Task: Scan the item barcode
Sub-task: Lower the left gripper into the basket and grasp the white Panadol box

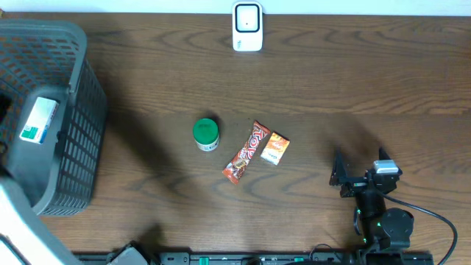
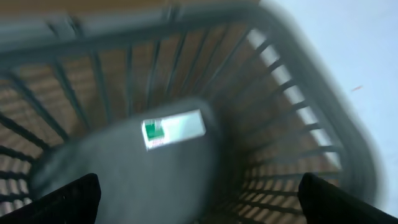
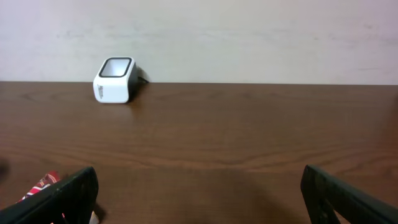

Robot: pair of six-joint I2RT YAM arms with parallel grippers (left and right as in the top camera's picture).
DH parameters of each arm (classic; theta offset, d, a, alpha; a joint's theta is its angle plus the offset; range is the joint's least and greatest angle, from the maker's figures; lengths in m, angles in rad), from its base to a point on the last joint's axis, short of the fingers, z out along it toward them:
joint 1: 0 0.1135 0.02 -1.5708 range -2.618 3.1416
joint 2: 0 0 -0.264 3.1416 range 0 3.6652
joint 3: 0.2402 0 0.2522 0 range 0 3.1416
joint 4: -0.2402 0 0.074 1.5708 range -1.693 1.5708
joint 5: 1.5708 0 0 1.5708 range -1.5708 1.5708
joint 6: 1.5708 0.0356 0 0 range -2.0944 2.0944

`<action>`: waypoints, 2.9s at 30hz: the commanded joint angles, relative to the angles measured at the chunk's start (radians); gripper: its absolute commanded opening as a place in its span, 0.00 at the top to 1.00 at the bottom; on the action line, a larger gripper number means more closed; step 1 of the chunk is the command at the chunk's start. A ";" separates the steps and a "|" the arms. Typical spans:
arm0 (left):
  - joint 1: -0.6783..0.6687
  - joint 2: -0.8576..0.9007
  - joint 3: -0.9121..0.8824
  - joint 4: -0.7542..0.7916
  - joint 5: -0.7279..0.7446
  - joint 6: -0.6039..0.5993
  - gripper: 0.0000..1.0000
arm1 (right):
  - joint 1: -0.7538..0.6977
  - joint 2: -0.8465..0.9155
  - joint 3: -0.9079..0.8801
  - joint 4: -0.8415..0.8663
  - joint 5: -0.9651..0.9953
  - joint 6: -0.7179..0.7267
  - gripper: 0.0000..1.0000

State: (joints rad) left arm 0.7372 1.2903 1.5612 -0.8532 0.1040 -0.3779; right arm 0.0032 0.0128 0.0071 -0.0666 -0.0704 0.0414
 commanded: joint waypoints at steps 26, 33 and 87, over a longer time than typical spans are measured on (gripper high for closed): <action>-0.022 0.635 -0.008 0.220 0.067 1.231 0.02 | 0.007 -0.004 -0.002 -0.004 0.002 -0.005 0.01; -0.021 0.702 -0.008 0.265 0.068 1.234 0.02 | 0.007 -0.004 -0.002 -0.004 0.002 -0.005 0.01; -0.021 0.844 -0.007 0.359 0.094 1.165 0.62 | 0.007 -0.004 -0.002 -0.004 0.002 -0.005 0.01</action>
State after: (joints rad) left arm 0.7162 2.1292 1.5589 -0.4969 0.2188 0.8371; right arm 0.0032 0.0128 0.0067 -0.0666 -0.0704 0.0414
